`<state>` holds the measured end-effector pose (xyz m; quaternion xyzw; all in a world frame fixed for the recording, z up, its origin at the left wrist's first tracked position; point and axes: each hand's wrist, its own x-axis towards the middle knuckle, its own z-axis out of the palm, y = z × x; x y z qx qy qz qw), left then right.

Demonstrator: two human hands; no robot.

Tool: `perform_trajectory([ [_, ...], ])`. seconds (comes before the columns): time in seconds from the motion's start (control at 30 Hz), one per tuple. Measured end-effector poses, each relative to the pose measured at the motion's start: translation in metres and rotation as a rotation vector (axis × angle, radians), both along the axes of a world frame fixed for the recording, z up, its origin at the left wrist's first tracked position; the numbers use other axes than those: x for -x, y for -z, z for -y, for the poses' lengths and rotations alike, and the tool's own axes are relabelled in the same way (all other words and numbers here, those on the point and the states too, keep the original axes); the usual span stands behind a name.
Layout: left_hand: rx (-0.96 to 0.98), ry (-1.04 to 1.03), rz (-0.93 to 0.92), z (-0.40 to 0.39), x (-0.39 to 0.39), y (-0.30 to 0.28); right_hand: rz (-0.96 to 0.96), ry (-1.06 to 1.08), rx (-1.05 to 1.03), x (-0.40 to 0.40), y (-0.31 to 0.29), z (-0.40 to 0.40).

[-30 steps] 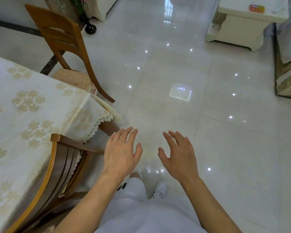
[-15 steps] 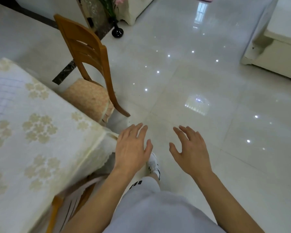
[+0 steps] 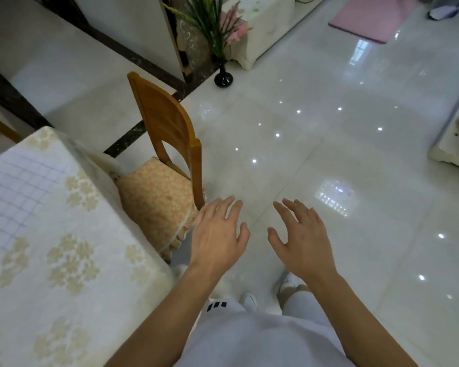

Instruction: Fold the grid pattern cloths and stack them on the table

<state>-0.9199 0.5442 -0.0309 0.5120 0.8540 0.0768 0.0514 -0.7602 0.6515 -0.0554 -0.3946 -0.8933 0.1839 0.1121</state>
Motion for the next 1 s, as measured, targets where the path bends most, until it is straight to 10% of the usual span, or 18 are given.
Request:
perform_trajectory([
  [0.63,0.009,-0.409,0.001,-0.296,0.119,-0.003,-0.036,-0.398,0.005,0.184,-0.004,-0.352],
  [1.0,0.029,-0.633,0.021,-0.354,0.195,-0.006,-0.041,-0.63,0.019,0.296,0.0,-0.427],
])
